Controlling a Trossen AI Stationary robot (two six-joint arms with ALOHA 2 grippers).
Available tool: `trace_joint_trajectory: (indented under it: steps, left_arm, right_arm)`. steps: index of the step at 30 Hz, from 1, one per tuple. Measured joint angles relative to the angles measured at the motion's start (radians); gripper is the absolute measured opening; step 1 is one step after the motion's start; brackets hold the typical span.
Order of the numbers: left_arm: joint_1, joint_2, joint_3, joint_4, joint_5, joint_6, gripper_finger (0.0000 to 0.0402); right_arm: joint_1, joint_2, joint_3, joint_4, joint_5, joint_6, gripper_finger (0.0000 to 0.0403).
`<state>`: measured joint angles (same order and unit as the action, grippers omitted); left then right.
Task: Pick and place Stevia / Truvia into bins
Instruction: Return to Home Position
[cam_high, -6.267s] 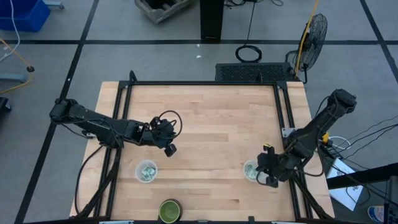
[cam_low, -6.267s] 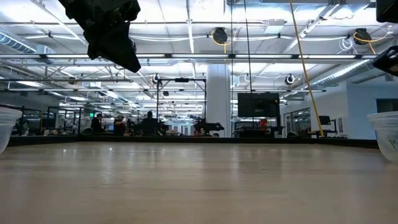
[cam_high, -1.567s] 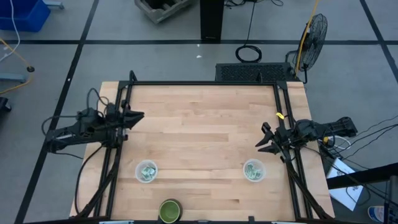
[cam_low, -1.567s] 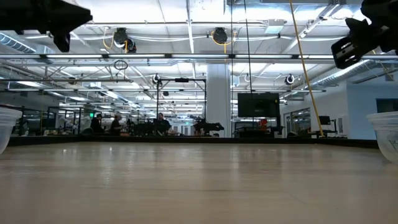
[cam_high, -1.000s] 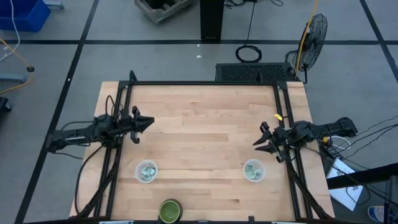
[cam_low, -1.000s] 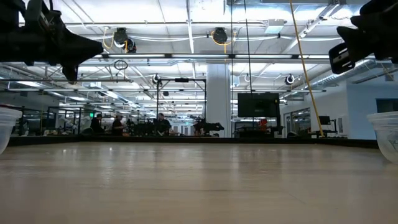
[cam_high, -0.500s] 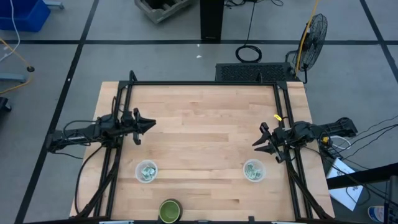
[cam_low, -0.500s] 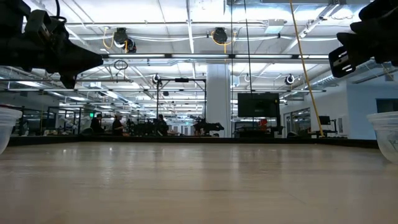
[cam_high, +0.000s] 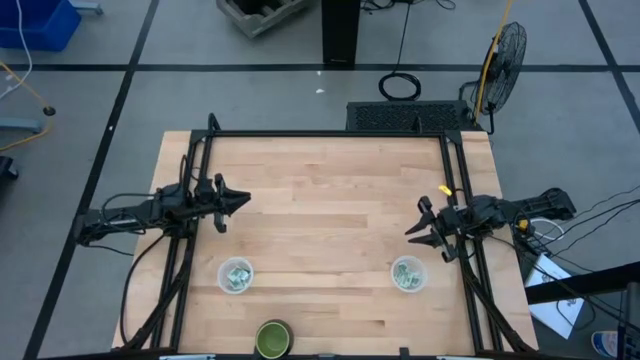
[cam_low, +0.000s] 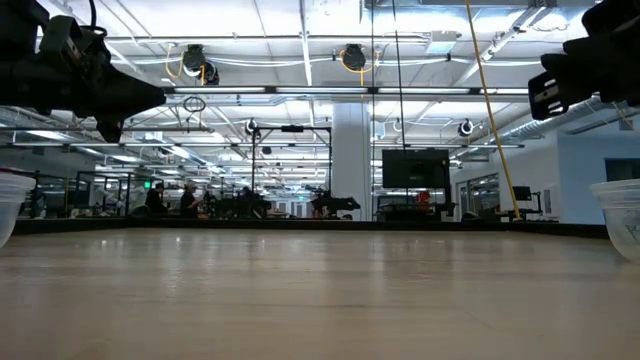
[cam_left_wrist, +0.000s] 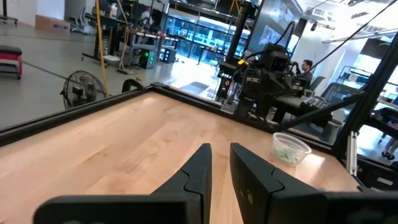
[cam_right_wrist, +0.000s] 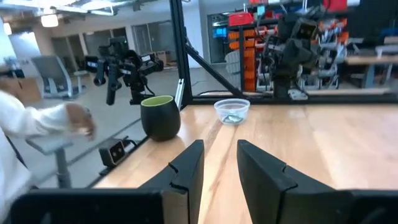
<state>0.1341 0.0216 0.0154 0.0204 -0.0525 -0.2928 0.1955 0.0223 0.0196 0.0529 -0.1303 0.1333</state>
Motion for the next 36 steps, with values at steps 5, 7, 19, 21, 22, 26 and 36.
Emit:
trace_joint_trajectory:
  steps: [5,7,19,21,22,26,36]
  left_arm:
    - [0.000,0.000,0.000,0.000,0.000,0.000,0.0063]
    - [0.000,0.000,0.000,0.000,0.000,0.000,0.0063]
    - [0.000,0.000,0.000,-0.001,0.000,0.000,0.0063]
    - [0.000,0.000,0.000,-0.001,0.000,0.000,0.0063]
    - [0.000,0.000,0.000,-0.001,0.000,0.000,0.0063]
    - [0.000,0.000,0.000,-0.001,0.000,0.000,0.0063]
    - [0.000,0.000,0.000,-0.001,0.000,0.001,0.0063]
  right_arm:
    - [0.000,0.000,0.000,0.040,-0.002,-0.096,0.0089]
    - [0.000,0.000,0.000,0.038,-0.002,-0.095,0.0089]
    - [0.000,0.000,0.000,0.041,-0.002,-0.094,0.0089]
    - [0.000,0.000,0.000,0.042,-0.002,-0.094,0.0089]
    - [0.000,0.000,-0.001,0.042,-0.002,-0.093,0.0089]
    - [0.000,0.000,-0.001,0.043,-0.002,-0.094,0.0089]
    - [0.000,0.000,-0.001,0.044,-0.002,-0.093,0.0089]
